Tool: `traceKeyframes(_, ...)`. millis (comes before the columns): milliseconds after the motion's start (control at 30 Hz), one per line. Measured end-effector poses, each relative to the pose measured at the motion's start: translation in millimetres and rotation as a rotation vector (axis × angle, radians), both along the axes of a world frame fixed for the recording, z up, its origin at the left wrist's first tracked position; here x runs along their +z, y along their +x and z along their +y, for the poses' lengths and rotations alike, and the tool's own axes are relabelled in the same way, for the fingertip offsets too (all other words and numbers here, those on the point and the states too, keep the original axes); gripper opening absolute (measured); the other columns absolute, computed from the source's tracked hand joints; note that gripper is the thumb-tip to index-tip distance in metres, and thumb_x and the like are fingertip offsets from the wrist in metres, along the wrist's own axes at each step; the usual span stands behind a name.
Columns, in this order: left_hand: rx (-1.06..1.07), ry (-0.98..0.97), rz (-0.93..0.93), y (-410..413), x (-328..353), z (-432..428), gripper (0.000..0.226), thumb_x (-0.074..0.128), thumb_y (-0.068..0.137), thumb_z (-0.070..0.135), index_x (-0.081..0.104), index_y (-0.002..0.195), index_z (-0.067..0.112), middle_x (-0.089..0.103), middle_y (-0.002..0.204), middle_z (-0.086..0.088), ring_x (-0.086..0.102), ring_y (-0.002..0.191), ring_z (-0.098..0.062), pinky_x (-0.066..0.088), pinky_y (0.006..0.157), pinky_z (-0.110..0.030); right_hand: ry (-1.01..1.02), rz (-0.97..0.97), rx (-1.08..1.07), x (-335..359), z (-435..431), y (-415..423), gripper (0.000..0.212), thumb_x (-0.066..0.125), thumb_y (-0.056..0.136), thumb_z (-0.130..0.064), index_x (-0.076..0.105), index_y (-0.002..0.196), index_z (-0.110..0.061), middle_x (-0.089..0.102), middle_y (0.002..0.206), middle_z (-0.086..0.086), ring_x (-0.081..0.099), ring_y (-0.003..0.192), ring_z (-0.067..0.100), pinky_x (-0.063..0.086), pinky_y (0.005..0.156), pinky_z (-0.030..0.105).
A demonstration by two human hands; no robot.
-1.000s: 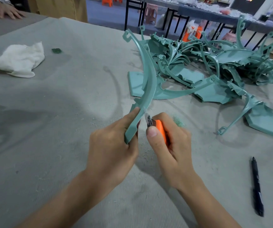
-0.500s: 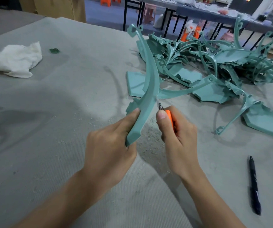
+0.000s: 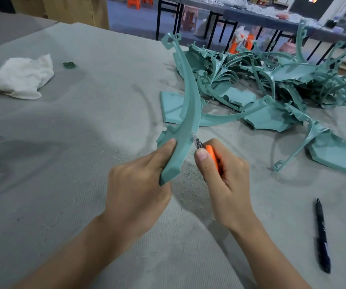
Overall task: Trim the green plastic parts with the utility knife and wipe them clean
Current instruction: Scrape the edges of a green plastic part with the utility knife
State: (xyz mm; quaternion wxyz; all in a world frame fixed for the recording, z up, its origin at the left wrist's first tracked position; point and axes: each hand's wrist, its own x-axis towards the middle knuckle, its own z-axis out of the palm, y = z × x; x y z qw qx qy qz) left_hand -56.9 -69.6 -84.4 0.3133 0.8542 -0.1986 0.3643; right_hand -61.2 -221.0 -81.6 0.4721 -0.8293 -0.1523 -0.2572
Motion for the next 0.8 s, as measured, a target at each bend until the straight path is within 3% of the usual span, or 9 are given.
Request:
traceKeyframes(100,0.006,0.016,0.000,1.5,-1.3,1.0,0.046,0.070,0.064,-0.001,0.072,0.110,0.006,0.076,0.084,-0.002,0.059,0.048,-0.015,0.046,0.039,-0.025,-0.023,0.031,-0.070,0.2,-1.4,4.7,0.042,0.040,0.100,-0.051,0.042,0.068,-0.022,0.042,0.057,0.006,0.038,0.047,0.012,0.028,0.048,0.015)
traceKeyframes(267,-0.088,0.013,-0.039,-5.3,-5.4,-4.0,0.051,0.067,0.060,-0.007,0.071,0.110,0.003,0.074,0.078,-0.003,0.049,0.076,-0.019,0.038,0.056,-0.017,0.019,0.077,-0.296,1.0,-23.6,21.4,0.051,0.039,0.097,-0.053,0.043,0.066,-0.013,0.040,0.053,0.001,0.038,0.048,0.008,0.031,0.046,0.017)
traceKeyframes(300,-0.089,0.015,-0.049,-5.5,-5.7,-4.3,0.050,0.067,0.061,-0.008,0.071,0.110,0.003,0.073,0.078,-0.004,0.049,0.078,-0.020,0.037,0.058,-0.015,0.033,0.087,-0.329,0.2,-27.1,22.3,0.055,0.038,0.096,-0.055,0.044,0.067,-0.009,0.042,0.055,0.005,0.039,0.049,0.012,0.032,0.044,0.021)
traceKeyframes(367,-0.073,0.014,-0.075,-3.7,-6.0,-3.6,0.047,0.064,0.064,-0.009,0.071,0.108,0.004,0.074,0.081,-0.003,0.051,0.081,-0.019,0.035,0.064,-0.012,0.083,0.118,-0.350,-1.3,-30.3,22.0,0.061,0.038,0.095,-0.059,0.047,0.072,-0.003,0.046,0.061,0.013,0.041,0.053,0.024,0.038,0.048,0.041)
traceKeyframes(433,-0.050,0.021,-0.103,-1.1,-5.8,-1.8,0.044,0.057,0.069,-0.008,0.072,0.108,0.006,0.075,0.090,-0.002,0.060,0.083,-0.016,0.039,0.070,-0.013,0.194,0.161,-0.294,1.3,-29.5,19.5,0.061,0.041,0.092,-0.062,0.048,0.073,-0.005,0.043,0.061,0.010,0.037,0.051,0.022,0.032,0.046,0.041)
traceKeyframes(500,-0.049,0.045,-0.115,0.3,-4.2,0.1,0.045,0.047,0.074,-0.005,0.072,0.110,0.007,0.074,0.102,-0.001,0.070,0.091,-0.017,0.045,0.076,-0.018,0.370,0.238,-0.162,5.4,-29.7,16.3,0.055,0.046,0.088,-0.064,0.052,0.072,-0.011,0.040,0.055,-0.005,0.034,0.047,0.010,0.029,0.044,0.028)
traceKeyframes(600,-0.063,0.095,-0.112,1.5,-2.8,3.2,0.040,0.039,0.089,0.005,0.070,0.114,0.007,0.070,0.114,-0.001,0.067,0.106,-0.023,0.053,0.081,-0.032,0.564,0.405,0.108,10.1,-28.9,8.5,0.045,0.063,0.080,-0.056,0.055,0.068,-0.014,0.034,0.052,-0.009,0.027,0.042,0.009,0.026,0.040,0.020)
traceKeyframes(733,-0.119,0.173,-0.105,3.4,-5.8,6.6,0.032,0.054,0.091,0.004,0.066,0.121,0.007,0.065,0.123,-0.003,0.062,0.115,-0.025,0.055,0.086,-0.039,0.567,0.464,0.287,14.6,-23.9,3.5,0.047,0.075,0.077,-0.034,0.041,0.059,-0.008,0.023,0.052,0.003,0.018,0.042,0.017,0.020,0.041,0.024)
traceKeyframes(800,-0.150,0.177,-0.099,3.8,-6.1,6.7,0.036,0.062,0.086,0.001,0.066,0.121,0.006,0.065,0.124,-0.003,0.061,0.116,-0.024,0.054,0.089,-0.039,0.629,0.454,0.288,15.9,-25.1,3.8,0.041,0.076,0.080,-0.024,0.044,0.059,-0.010,0.027,0.049,0.001,0.022,0.040,0.014,0.023,0.040,0.020)
